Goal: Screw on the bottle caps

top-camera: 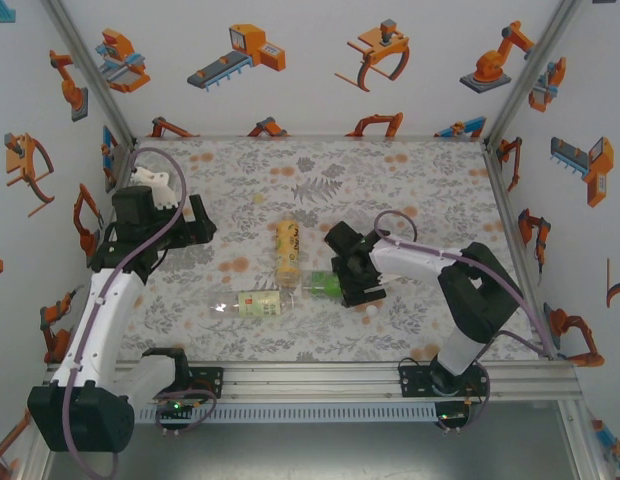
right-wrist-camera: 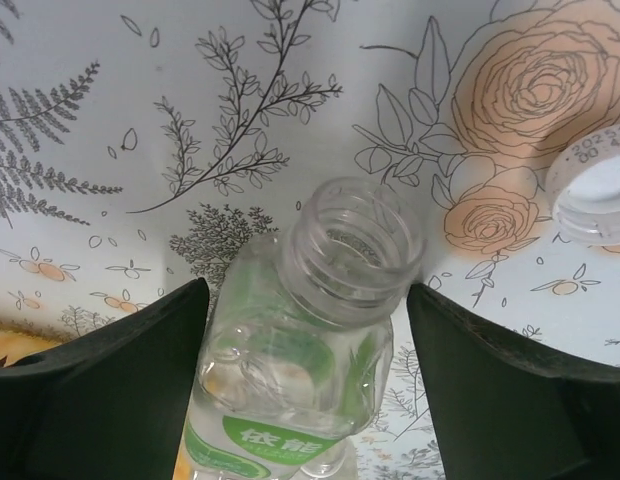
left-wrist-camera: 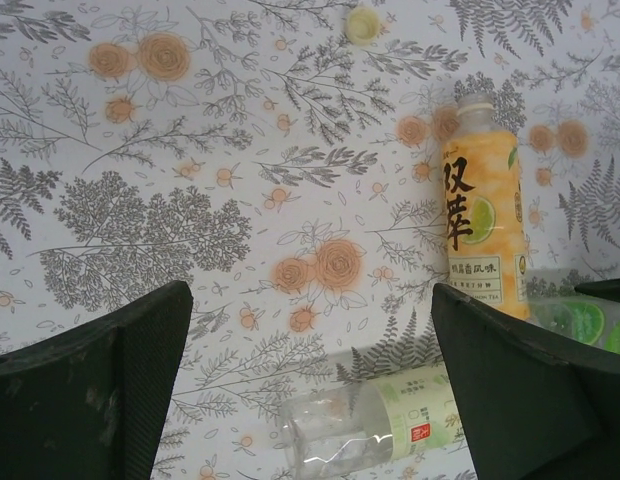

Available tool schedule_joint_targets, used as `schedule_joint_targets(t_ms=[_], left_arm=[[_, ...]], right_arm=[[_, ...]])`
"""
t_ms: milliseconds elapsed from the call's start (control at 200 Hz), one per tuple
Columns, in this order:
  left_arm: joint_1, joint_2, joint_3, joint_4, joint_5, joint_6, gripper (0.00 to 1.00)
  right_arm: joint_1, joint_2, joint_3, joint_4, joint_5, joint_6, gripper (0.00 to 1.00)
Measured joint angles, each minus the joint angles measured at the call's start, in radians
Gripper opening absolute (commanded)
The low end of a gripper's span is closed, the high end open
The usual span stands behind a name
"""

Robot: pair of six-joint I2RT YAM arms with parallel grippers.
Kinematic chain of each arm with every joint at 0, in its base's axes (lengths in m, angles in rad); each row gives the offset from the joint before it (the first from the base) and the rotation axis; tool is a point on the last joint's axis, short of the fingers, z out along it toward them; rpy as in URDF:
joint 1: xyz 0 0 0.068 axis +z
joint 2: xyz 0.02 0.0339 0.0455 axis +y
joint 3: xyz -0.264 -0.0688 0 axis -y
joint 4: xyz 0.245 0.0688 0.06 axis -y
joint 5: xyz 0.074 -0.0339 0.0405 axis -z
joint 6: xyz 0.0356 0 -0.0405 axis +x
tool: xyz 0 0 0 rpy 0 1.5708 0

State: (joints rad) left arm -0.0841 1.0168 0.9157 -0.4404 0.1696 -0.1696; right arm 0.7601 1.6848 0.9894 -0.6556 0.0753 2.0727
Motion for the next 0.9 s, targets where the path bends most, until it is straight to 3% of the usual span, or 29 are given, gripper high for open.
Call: schedule_joint_targets(t_ms=[295, 536, 731, 896], left_arm=[[-0.015, 0.068, 0.0, -0.001, 0.042, -0.003, 0.97], [-0.039, 0.111, 0.017, -0.002, 0.143, -0.016, 0.98], [-0.066, 0.117, 0.063, 0.053, 0.27, -0.102, 0.98], [-0.174, 0.098, 0.063, 0.173, 0.375, -0.181, 0.99]], right_arm=[[0.0, -0.006, -0.006, 0.01, 0.023, -0.001, 0.56], [0.0, -0.139, -0.028, 0.01, 0.101, -0.064, 0.34], [-0.002, -0.328, -0.062, 0.048, 0.196, -0.287, 0.23], [-0.011, -0.481, -0.137, 0.187, 0.207, -0.593, 0.2]])
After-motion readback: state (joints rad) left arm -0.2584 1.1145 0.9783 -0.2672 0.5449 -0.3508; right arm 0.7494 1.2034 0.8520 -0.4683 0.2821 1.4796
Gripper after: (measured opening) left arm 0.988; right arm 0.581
